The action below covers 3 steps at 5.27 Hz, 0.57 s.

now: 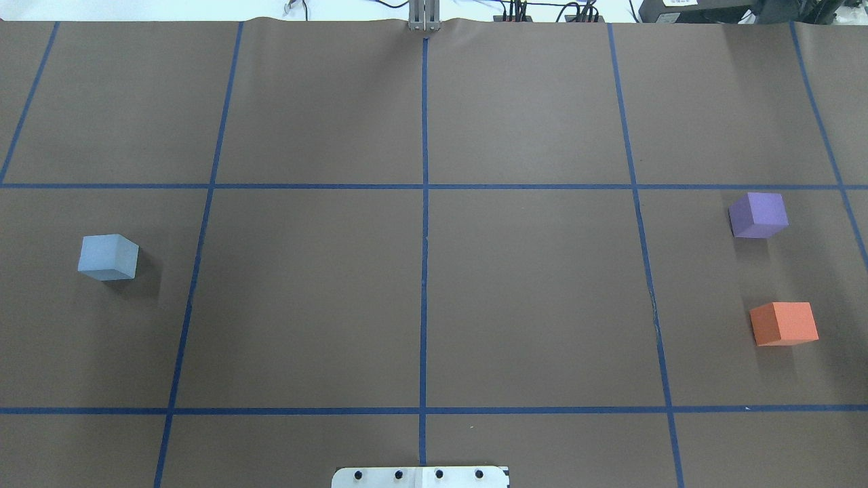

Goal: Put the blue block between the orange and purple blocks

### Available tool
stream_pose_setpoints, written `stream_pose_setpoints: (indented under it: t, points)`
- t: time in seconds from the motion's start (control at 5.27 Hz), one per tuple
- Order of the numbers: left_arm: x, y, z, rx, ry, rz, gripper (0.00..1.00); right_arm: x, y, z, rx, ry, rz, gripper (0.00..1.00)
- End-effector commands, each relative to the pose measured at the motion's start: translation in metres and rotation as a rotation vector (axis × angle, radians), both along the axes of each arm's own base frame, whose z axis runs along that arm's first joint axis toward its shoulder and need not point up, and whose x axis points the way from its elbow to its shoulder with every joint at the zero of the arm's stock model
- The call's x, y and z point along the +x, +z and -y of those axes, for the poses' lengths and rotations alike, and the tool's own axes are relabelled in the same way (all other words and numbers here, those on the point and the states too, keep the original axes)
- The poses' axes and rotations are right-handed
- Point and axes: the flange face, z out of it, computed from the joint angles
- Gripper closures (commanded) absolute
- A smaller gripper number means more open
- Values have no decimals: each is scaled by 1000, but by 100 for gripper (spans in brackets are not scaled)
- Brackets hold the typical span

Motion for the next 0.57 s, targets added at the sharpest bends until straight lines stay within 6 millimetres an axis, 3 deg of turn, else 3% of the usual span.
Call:
stream_pose_setpoints:
  t: [0.0, 0.19, 0.38]
  points:
    - [84, -10, -17, -94, -87, -51, 0, 0, -1, 0, 1, 0, 0, 0]
    - [129, -8, -28, -93, -96, -13, 0, -1, -2, 0, 3, -1, 2, 0]
    - [157, 1, -33, -90, -118, 13, 0, -1, -6, 4, 10, -1, 4, 0]
